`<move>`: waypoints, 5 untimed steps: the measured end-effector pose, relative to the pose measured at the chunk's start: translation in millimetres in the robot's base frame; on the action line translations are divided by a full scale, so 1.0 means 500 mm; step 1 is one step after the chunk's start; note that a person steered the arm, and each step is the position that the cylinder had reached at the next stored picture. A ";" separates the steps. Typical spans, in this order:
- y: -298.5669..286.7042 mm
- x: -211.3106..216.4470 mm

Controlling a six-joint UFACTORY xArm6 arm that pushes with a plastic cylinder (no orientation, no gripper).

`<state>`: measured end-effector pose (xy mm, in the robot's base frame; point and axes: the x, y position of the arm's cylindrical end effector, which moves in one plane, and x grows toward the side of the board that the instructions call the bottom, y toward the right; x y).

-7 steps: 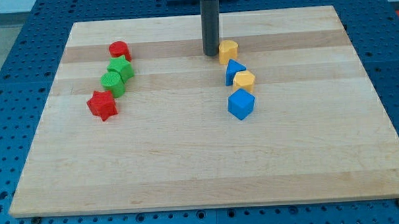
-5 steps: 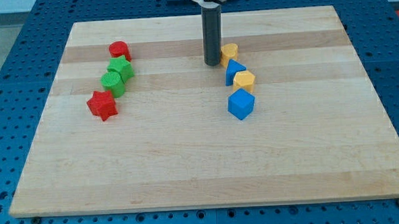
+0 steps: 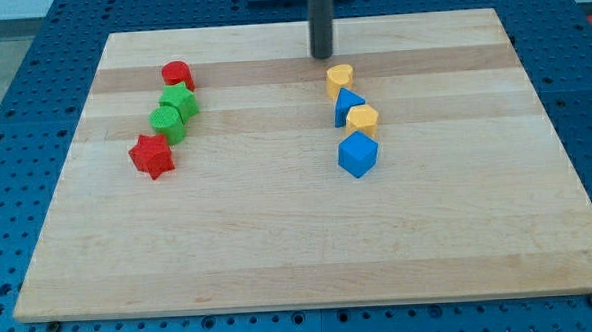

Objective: Adjust the yellow hexagon in between the blue blocks to form a vertical line of blocks

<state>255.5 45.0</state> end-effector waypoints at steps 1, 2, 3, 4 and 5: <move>0.099 0.126; 0.117 0.315; 0.110 0.328; 0.095 0.370; 0.095 0.369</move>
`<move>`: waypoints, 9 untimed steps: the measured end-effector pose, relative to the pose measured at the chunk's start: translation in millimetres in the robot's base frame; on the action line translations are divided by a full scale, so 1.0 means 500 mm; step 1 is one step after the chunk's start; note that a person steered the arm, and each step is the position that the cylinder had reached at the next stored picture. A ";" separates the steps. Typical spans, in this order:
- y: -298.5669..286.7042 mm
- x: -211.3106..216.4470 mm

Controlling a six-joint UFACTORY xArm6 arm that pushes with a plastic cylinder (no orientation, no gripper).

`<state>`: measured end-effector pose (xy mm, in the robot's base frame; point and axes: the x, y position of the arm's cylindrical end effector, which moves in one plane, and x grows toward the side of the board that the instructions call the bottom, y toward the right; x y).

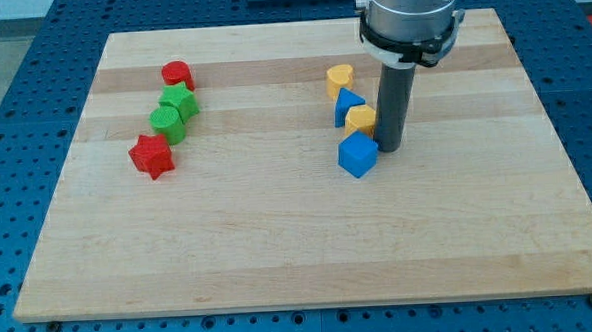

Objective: Adjust the yellow hexagon in between the blue blocks to form a vertical line of blocks

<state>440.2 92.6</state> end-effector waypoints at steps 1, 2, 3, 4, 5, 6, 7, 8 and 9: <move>0.037 -0.001; 0.101 -0.021; 0.087 -0.073; 0.069 -0.073; 0.043 -0.073; 0.036 -0.073; 0.035 -0.073; 0.033 -0.073; 0.015 -0.073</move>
